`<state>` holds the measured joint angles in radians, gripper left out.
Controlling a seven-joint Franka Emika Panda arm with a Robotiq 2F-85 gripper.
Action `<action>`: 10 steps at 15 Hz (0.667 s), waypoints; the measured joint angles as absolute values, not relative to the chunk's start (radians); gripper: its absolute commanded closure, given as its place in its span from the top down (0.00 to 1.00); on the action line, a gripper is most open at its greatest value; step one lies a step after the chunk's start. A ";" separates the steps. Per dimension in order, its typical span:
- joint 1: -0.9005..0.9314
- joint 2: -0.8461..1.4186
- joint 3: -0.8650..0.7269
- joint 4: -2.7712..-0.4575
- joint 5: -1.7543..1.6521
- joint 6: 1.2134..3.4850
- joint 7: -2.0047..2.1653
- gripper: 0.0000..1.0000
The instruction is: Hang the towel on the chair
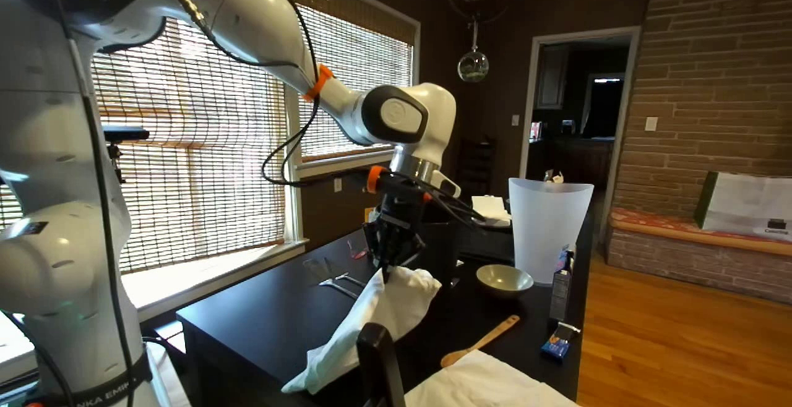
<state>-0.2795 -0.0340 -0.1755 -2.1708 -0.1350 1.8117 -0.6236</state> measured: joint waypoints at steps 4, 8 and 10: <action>-0.273 -0.081 -0.187 -2.170 -0.141 1.784 -0.631 0.05; -0.270 -0.084 -0.187 -2.170 -0.141 1.783 -0.631 0.05; -0.270 -0.084 -0.188 -2.170 -0.141 1.783 -0.631 0.01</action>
<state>-0.2703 -0.0840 -0.1876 -2.1702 -0.1412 1.7834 -0.6311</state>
